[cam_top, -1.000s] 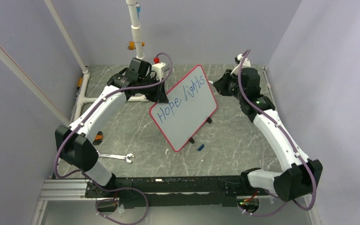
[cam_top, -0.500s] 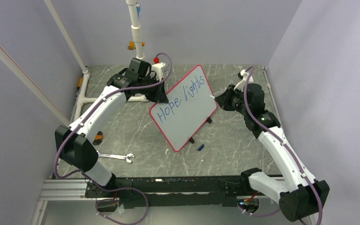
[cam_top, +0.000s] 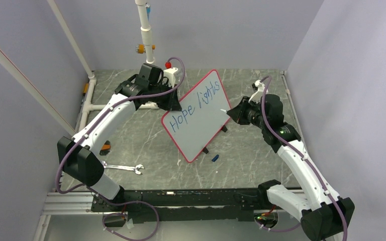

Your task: Write a sentence on the whiteboard

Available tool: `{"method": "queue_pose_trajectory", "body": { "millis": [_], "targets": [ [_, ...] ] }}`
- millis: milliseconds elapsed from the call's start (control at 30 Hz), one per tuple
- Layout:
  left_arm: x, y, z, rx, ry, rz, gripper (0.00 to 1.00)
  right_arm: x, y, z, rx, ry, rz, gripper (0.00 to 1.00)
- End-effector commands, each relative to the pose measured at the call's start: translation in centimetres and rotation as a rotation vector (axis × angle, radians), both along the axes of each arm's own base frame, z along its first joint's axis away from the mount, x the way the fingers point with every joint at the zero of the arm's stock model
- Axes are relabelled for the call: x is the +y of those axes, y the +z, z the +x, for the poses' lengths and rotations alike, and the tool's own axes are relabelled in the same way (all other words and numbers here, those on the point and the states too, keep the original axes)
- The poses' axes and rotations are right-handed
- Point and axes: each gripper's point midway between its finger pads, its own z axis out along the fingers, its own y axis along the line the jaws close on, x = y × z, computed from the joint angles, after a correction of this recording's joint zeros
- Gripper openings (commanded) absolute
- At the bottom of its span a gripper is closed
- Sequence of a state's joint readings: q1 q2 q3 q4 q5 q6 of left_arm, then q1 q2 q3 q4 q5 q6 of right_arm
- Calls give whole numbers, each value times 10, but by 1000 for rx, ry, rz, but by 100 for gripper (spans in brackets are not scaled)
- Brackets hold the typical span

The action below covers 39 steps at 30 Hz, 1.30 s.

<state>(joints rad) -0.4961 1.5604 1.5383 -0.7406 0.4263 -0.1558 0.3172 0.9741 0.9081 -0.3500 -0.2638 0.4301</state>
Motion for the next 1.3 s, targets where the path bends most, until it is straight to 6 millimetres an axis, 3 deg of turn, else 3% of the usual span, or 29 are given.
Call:
{"method": "queue_pose_trajectory", "body": {
  "millis": [0, 300, 567, 1000, 1267],
  "targets": [
    [21, -42, 14, -38, 36, 169, 0, 17, -2, -6, -14, 74, 3, 0],
    [26, -56, 25, -36, 60, 224, 0, 63, -34, -28, -33, 226, -101, 0],
    [40, -60, 31, -58, 113, 267, 0, 102, -40, -55, -132, 383, -131, 0],
    [51, -65, 47, -30, 178, 258, 0, 125, -50, -78, -261, 425, -180, 0],
    [51, -66, 50, -22, 176, 258, 0, 135, -48, -76, -304, 418, -179, 0]
  ]
}}
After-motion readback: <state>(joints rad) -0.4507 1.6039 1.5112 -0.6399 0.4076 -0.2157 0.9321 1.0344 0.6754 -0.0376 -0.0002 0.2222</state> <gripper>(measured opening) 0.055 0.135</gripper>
